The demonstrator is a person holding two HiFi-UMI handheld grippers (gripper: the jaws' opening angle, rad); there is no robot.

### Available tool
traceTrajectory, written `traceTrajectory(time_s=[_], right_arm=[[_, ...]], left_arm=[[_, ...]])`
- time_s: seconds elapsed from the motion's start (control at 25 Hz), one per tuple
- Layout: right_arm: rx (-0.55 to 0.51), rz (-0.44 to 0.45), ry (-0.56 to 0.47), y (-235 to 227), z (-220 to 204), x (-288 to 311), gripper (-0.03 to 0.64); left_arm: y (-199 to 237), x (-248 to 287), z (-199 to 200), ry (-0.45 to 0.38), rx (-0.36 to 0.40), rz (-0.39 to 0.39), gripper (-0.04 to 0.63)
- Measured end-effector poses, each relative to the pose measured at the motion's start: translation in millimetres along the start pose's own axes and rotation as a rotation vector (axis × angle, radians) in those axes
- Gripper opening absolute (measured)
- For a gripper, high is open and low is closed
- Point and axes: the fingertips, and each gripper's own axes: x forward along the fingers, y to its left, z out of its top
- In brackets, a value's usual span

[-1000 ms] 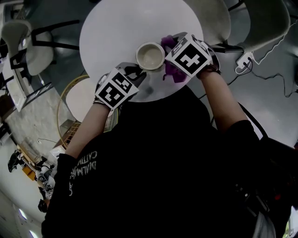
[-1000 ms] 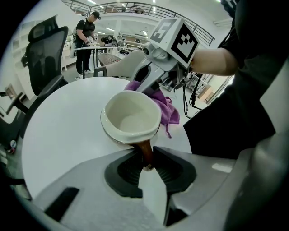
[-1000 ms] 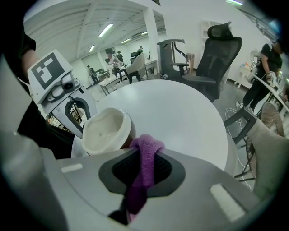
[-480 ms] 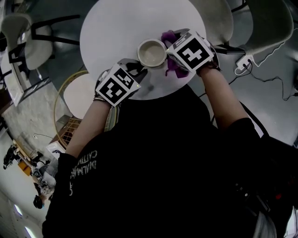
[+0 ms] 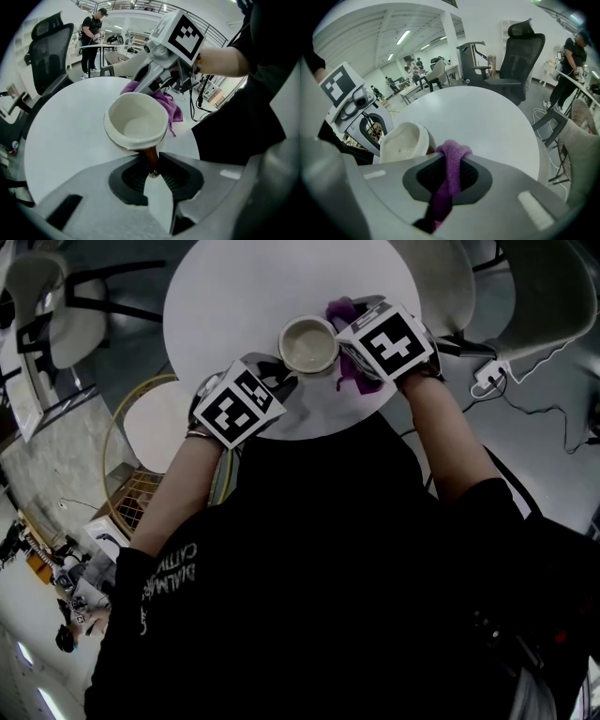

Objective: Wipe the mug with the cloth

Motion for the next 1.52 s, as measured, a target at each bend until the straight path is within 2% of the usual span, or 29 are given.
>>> traceTrajectory(time_s=[1.16, 1.52], right_arm=[[0.055, 0.031, -0.031, 0.2, 25.3, 6.9, 0.031], [0.064, 0.081, -0.038, 4.2, 39.3, 10.5, 0.031]], left_arm=[[1.2, -0.8, -2.6, 0.017, -0.004, 0.002, 0.068], [1.2, -0.1, -3.5, 0.023, -0.005, 0.0, 0.067]])
